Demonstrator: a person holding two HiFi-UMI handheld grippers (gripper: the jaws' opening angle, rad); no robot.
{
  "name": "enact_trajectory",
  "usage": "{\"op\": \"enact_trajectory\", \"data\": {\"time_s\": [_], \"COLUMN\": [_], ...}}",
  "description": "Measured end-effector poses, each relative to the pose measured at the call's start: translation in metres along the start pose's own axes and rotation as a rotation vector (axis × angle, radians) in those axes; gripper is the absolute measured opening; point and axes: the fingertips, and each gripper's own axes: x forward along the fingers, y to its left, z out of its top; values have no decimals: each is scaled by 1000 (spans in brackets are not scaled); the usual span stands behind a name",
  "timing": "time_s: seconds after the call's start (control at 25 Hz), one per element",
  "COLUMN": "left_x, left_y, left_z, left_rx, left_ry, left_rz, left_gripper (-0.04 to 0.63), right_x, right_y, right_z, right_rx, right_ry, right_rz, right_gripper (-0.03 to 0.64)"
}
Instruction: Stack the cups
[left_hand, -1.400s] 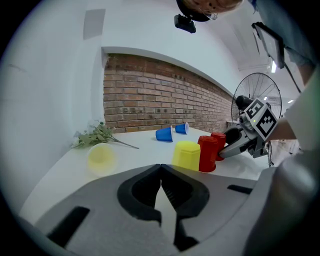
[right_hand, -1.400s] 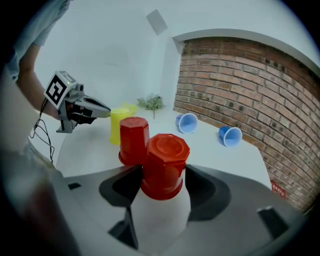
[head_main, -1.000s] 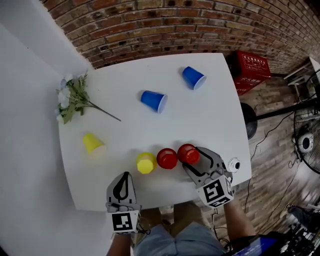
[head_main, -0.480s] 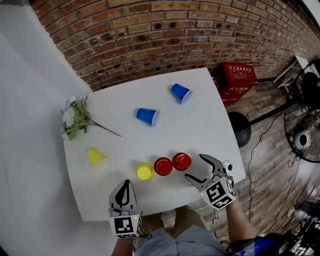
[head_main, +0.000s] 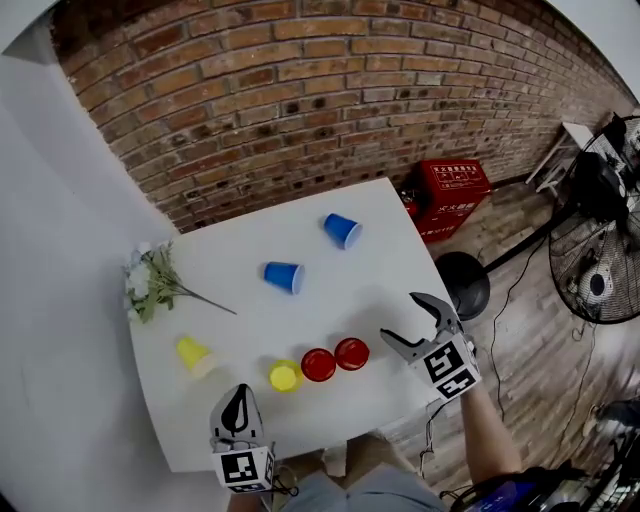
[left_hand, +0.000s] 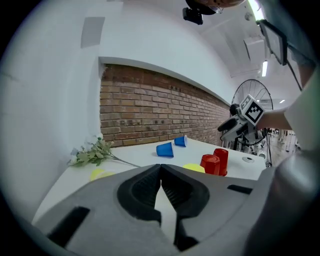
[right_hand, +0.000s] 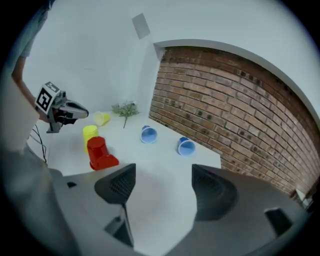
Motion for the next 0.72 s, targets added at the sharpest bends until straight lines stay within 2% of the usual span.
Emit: {"op": "enact_trajectory", "data": {"time_s": [0.16,0.32,0.44,0.56,0.72], "left_x": [6,12,16,20,21], "left_y": [4,9,14,19,25], "left_z": [-6,-13,-21,-21,-30], "left_rx": [-21,-38,-59,-70,-91], "left_ry": [31,64,85,98,125], "left_rz": [61,119,161,192,232], "left_gripper": [6,6,6,6,6], "right_x": [38,90,133,175,210], "right_y": [-37,-79,-99,-102,-90], "right_z": [28,51,66,72,80], "right_rx": [-34,15,-3,-47,-46], "right_ry": [-9,61,112,179,310], "right_rz": [34,71,124,223,435], "right_gripper": [351,353,347,330,331]}}
